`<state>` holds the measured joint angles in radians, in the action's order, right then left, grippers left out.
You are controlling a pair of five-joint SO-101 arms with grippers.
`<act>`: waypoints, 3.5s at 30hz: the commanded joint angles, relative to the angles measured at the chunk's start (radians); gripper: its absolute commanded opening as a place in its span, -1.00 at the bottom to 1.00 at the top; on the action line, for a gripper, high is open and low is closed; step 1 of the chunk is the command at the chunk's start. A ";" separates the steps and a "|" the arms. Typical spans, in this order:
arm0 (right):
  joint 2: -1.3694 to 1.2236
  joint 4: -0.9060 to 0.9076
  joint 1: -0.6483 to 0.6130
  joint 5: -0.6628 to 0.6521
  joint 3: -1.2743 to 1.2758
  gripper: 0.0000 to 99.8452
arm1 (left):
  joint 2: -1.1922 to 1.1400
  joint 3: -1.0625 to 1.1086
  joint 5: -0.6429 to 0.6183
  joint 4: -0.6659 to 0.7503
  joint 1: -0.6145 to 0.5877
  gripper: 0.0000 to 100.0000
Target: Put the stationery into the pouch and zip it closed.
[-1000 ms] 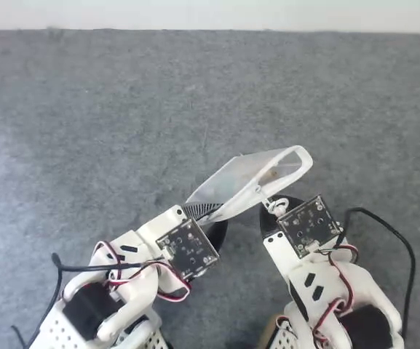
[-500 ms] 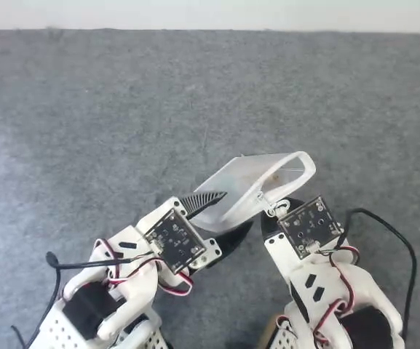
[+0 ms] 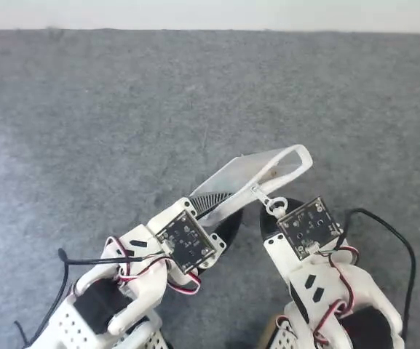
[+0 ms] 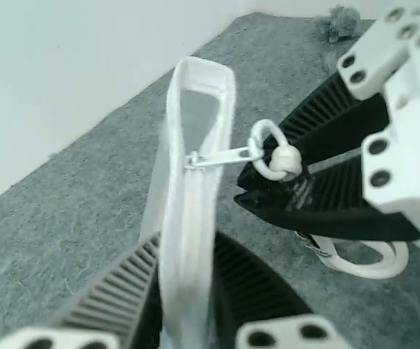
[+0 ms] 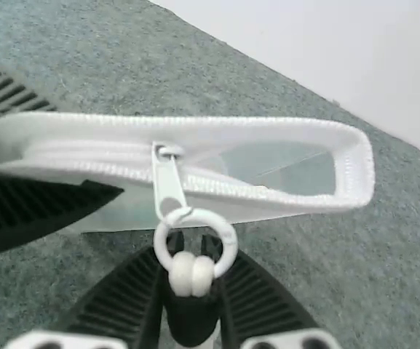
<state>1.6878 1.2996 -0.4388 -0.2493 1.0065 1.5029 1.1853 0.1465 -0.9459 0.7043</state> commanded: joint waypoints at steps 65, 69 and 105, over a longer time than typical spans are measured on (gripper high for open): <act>-0.128 -0.239 0.535 0.064 -0.143 -0.99 | 0.011 0.010 0.046 -0.084 0.006 -0.98; -0.128 -0.265 0.568 0.063 -0.112 -0.99 | 0.011 0.007 0.046 -0.084 -0.029 -0.98; -0.153 -0.160 0.501 0.072 -0.097 -0.51 | 0.011 -0.018 0.048 -0.080 -0.141 -0.98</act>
<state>1.5067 1.1185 0.0967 -0.1895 0.9237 1.5121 1.1945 0.1910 -1.0196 0.6045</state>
